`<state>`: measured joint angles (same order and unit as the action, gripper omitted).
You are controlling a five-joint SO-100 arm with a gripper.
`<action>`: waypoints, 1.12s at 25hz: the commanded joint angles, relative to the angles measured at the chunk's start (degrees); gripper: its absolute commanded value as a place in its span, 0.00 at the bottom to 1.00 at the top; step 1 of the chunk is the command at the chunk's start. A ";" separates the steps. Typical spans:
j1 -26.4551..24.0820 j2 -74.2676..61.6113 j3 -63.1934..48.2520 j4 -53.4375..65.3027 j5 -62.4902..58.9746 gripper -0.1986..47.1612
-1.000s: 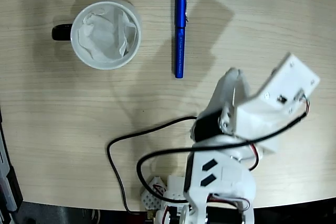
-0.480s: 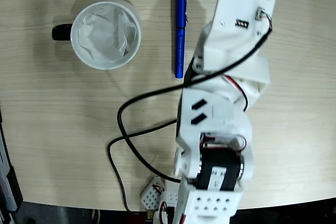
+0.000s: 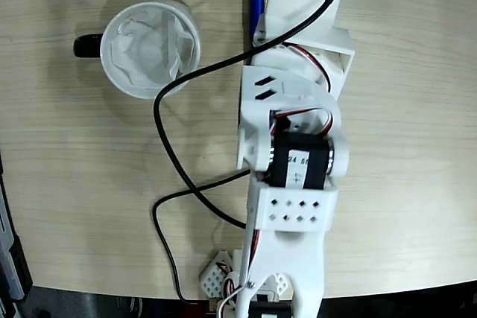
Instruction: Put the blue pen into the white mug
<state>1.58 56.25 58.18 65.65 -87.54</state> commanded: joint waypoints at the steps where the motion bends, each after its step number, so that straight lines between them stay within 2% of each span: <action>1: 0.00 -1.93 -8.44 5.80 -1.14 0.16; 3: -0.18 -4.22 -11.34 8.26 -1.14 0.16; 6: -0.53 -6.68 -13.89 9.58 -1.23 0.22; 9: -1.05 -9.49 -17.40 12.74 -1.41 0.36; 12: -1.58 -12.13 -19.69 13.71 -1.41 0.40; 17: -2.55 -14.77 -21.53 13.71 -1.41 0.44; 28: -3.43 -20.30 -26.02 13.71 -1.41 0.44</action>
<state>-0.53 34.80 34.80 78.84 -87.54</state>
